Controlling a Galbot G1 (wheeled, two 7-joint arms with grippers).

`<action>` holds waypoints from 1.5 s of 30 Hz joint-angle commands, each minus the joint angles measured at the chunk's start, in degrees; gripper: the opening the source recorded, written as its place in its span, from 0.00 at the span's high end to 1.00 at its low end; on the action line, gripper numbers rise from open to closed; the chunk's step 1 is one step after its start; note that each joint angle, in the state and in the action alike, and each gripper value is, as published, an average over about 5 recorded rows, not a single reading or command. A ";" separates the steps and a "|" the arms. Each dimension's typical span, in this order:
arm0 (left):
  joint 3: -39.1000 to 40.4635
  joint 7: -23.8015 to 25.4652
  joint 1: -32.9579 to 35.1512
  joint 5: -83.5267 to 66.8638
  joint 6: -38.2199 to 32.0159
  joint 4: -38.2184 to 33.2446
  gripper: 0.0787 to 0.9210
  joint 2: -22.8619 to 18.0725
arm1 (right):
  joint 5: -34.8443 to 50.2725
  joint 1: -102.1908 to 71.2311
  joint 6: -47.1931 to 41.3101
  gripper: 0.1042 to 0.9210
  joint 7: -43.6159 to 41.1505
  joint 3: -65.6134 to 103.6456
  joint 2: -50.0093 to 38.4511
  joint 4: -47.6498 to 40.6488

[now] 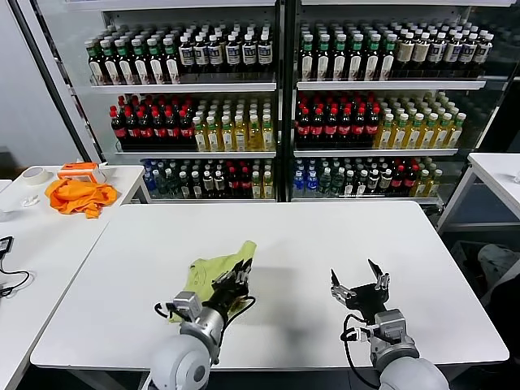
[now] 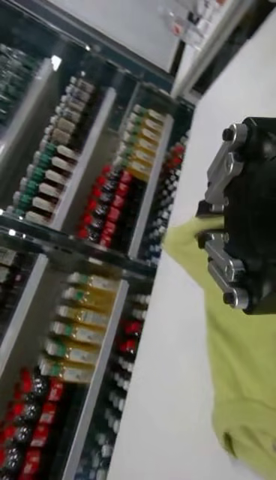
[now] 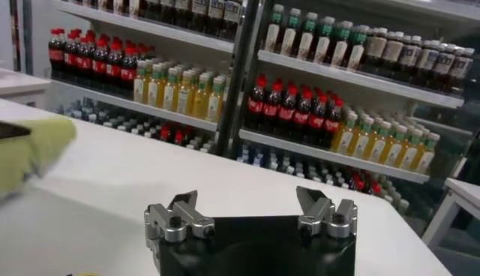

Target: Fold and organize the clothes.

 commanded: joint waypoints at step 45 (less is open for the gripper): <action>-21.21 5.68 8.07 8.43 -4.61 -0.90 0.12 13.07 | 36.43 20.24 -5.36 0.63 11.82 -21.64 13.75 -17.82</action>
